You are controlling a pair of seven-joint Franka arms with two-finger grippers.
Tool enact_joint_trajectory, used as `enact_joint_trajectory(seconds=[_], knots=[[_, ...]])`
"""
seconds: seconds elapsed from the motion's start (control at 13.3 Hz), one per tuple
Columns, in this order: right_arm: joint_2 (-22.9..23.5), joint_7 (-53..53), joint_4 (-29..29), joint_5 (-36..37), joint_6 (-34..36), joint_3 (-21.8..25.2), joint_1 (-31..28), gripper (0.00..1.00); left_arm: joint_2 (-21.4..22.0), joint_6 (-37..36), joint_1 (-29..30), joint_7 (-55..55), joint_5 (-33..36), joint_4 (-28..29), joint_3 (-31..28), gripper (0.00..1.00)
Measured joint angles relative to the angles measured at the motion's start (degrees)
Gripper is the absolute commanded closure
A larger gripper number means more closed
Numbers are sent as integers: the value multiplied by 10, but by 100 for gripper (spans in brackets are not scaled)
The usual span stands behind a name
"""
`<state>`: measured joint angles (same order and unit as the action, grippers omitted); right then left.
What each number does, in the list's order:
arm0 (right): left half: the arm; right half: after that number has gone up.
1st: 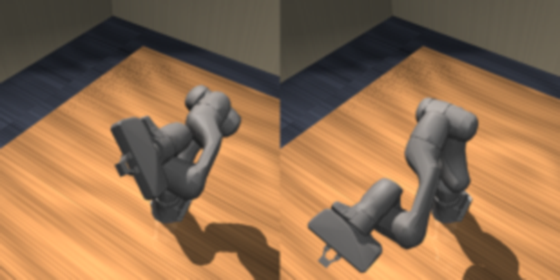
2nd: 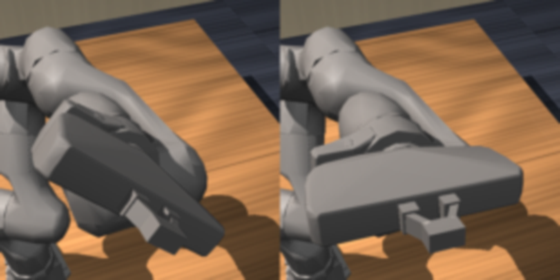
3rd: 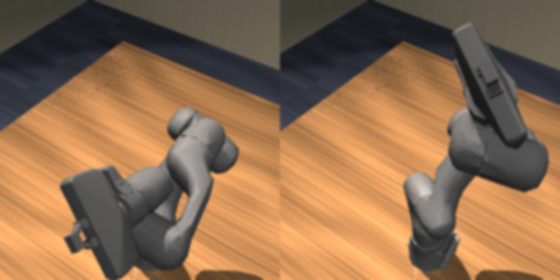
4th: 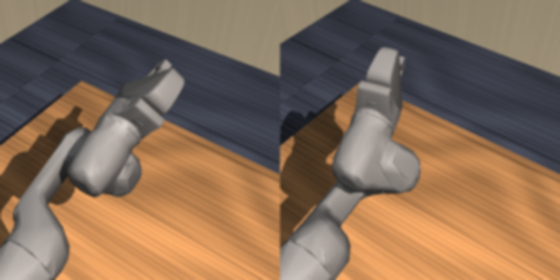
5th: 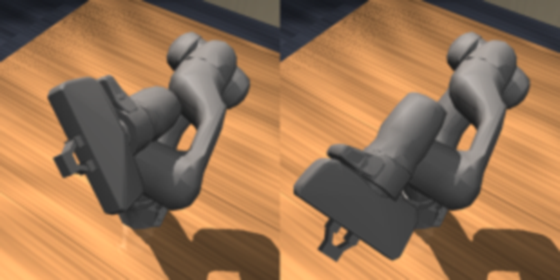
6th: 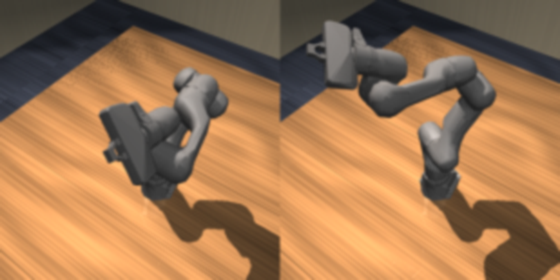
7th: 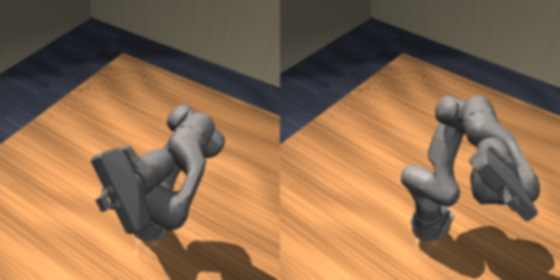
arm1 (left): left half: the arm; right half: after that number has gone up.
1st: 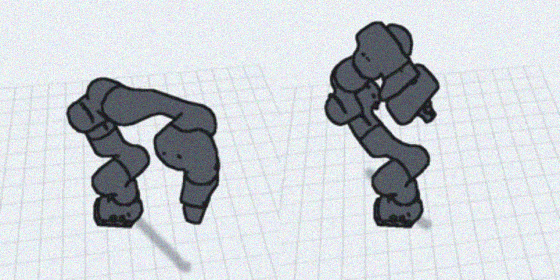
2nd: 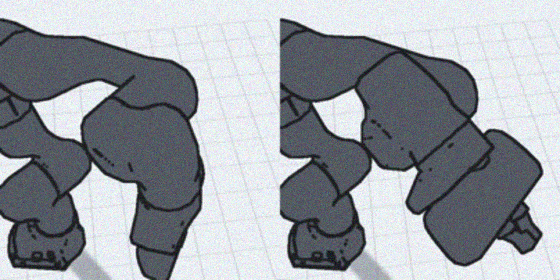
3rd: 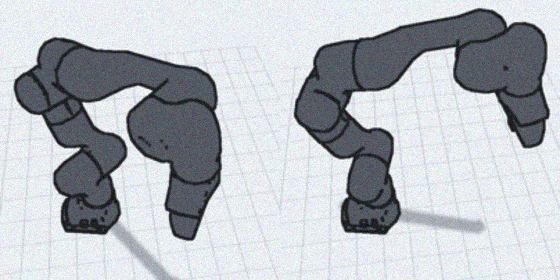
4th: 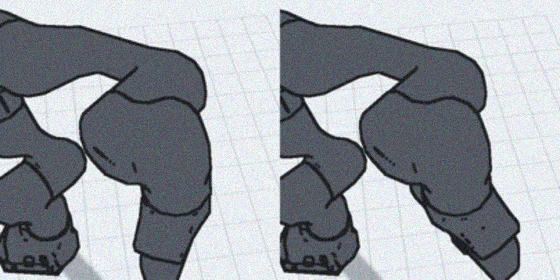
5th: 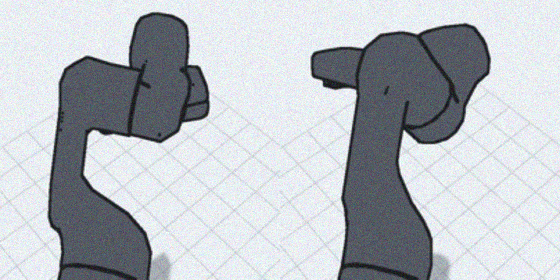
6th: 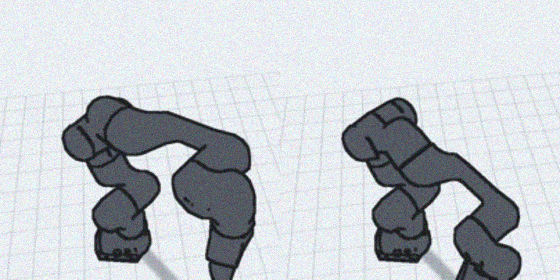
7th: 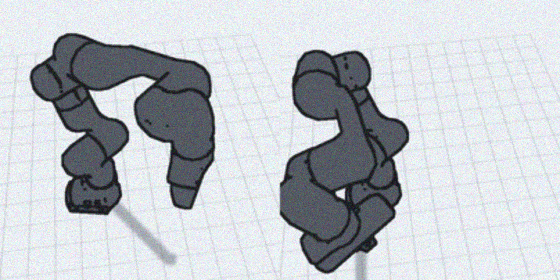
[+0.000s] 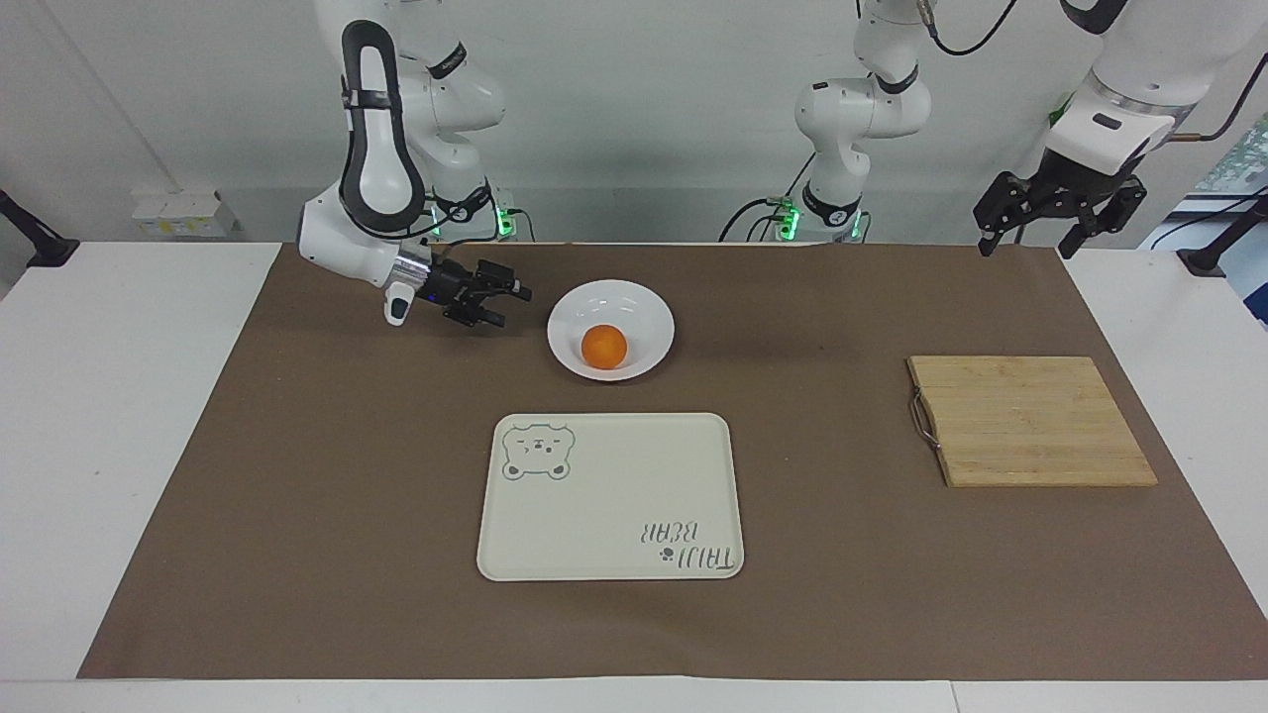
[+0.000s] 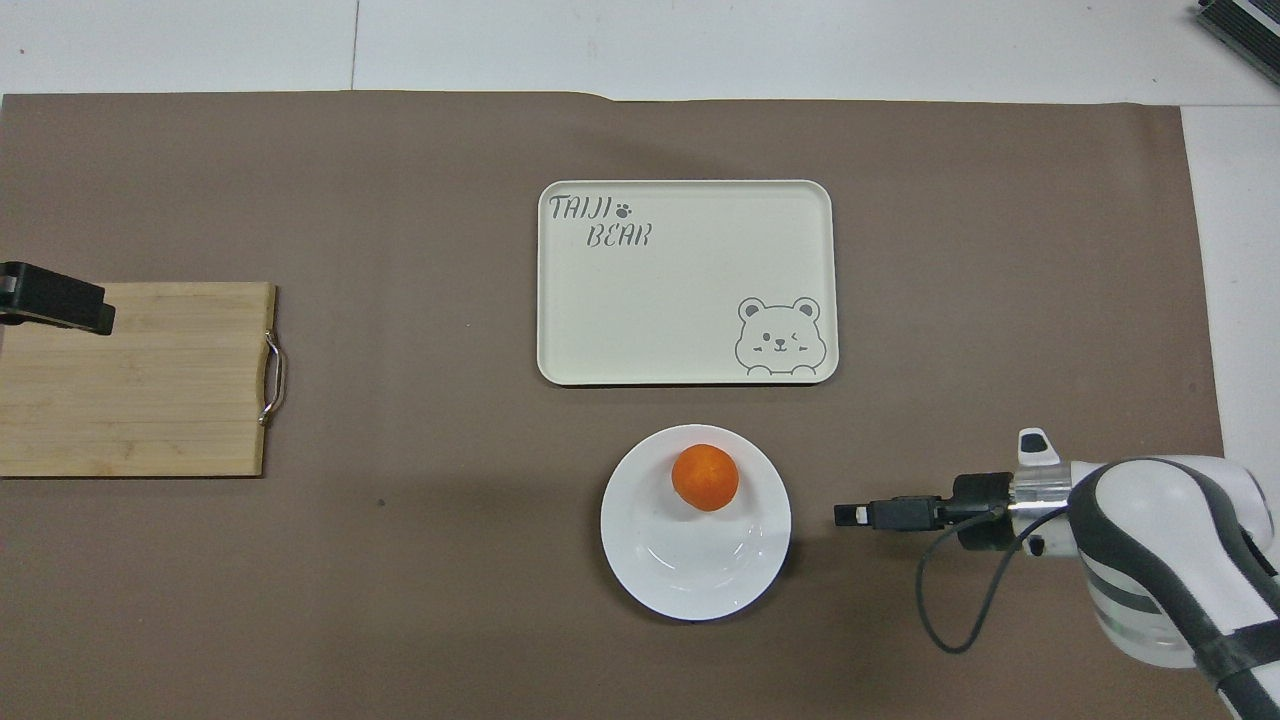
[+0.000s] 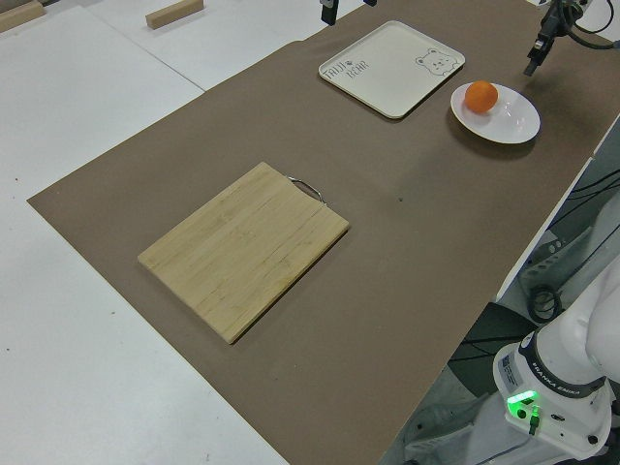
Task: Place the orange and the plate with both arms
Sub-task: 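Reach the right gripper to the white plate rim and grasp it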
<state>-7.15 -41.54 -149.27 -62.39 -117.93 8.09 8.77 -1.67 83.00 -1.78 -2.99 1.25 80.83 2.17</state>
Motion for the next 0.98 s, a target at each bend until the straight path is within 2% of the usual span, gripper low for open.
enact_joint_trajectory(seconds=[0.23,0.9,0.98], knots=[[6,0,-14,-39,-30,-1,41,0,1,-1,0,4,0,0,-1,0],[25,-9,-35,-119,-70,-1,109,0,1,-1,1,6,0,0,-6,0],[26,-9,-36,-120,-71,-1,110,10,1,-1,1,6,0,0,-6,0]])
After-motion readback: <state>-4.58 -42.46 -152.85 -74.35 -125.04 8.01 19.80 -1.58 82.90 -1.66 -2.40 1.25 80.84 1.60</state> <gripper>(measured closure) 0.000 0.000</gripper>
